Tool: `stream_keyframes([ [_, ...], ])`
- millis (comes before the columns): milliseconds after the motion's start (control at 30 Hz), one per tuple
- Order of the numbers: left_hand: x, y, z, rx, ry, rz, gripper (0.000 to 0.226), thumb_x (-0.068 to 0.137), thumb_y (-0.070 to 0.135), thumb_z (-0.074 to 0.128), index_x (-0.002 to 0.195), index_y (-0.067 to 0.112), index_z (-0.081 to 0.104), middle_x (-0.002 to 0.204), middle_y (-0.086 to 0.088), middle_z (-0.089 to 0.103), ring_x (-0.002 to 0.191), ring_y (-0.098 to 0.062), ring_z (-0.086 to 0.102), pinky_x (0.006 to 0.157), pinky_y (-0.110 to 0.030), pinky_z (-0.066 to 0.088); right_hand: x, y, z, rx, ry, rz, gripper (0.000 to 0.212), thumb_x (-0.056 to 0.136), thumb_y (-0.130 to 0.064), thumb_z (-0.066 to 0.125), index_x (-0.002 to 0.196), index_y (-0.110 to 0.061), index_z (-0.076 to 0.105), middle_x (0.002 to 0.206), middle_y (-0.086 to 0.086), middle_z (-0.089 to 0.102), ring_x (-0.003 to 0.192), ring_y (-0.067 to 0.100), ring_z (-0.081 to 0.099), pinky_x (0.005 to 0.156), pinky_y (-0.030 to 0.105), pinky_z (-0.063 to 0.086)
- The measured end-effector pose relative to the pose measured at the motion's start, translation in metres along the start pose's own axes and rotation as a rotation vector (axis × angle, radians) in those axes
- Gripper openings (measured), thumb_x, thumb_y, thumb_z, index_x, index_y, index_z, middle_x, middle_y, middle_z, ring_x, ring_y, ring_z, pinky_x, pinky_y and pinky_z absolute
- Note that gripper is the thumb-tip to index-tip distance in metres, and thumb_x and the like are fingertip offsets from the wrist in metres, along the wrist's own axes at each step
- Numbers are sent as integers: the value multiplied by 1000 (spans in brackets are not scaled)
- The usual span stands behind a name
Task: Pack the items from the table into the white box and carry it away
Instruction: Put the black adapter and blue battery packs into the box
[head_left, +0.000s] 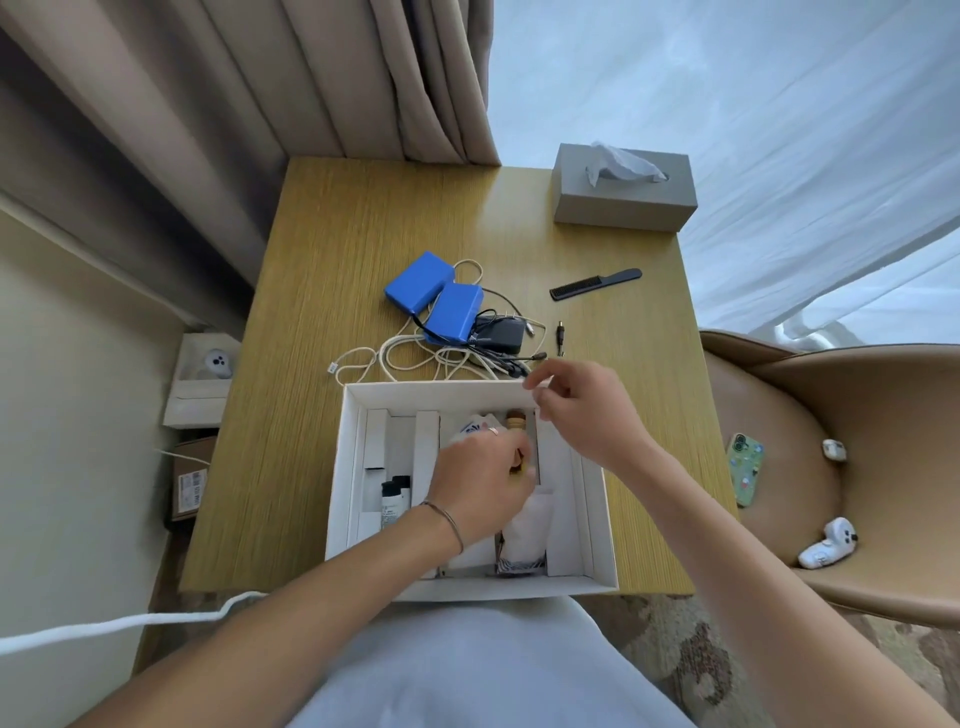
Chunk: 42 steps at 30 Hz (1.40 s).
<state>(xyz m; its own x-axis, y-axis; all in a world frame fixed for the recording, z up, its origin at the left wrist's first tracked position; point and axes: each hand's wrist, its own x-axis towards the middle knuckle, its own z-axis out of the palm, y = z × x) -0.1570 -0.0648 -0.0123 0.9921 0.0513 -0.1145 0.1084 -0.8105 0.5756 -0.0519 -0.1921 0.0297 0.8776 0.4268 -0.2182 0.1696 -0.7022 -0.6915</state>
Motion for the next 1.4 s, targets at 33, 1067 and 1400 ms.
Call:
stream_keyframes([
  [33, 5, 1, -8, -15, 50, 28, 14, 87, 35, 62, 98, 29, 68, 87, 11, 69, 79, -11, 62, 67, -27, 52, 6, -1, -4, 7, 16, -5, 17, 94, -14, 58, 93, -26, 71, 67, 0, 70, 61, 20, 64, 54, 25, 46],
  [1067, 157, -57, -59, 141, -56, -190, 17, 92, 19, 58, 105, 25, 68, 97, 7, 69, 90, -11, 62, 68, -25, 47, 171, 59, 48, -484, -172, -173, 47, 83, -17, 70, 127, -21, 57, 116, 5, 58, 104, 27, 56, 74, 38, 50],
  [1400, 156, -68, -68, 104, -59, -270, 16, 91, 17, 57, 101, 24, 68, 92, 9, 67, 89, -14, 62, 78, -37, 55, 187, 56, 56, -731, -170, -250, 47, 75, -23, 78, 117, -14, 56, 111, 9, 57, 101, 28, 55, 74, 35, 46],
])
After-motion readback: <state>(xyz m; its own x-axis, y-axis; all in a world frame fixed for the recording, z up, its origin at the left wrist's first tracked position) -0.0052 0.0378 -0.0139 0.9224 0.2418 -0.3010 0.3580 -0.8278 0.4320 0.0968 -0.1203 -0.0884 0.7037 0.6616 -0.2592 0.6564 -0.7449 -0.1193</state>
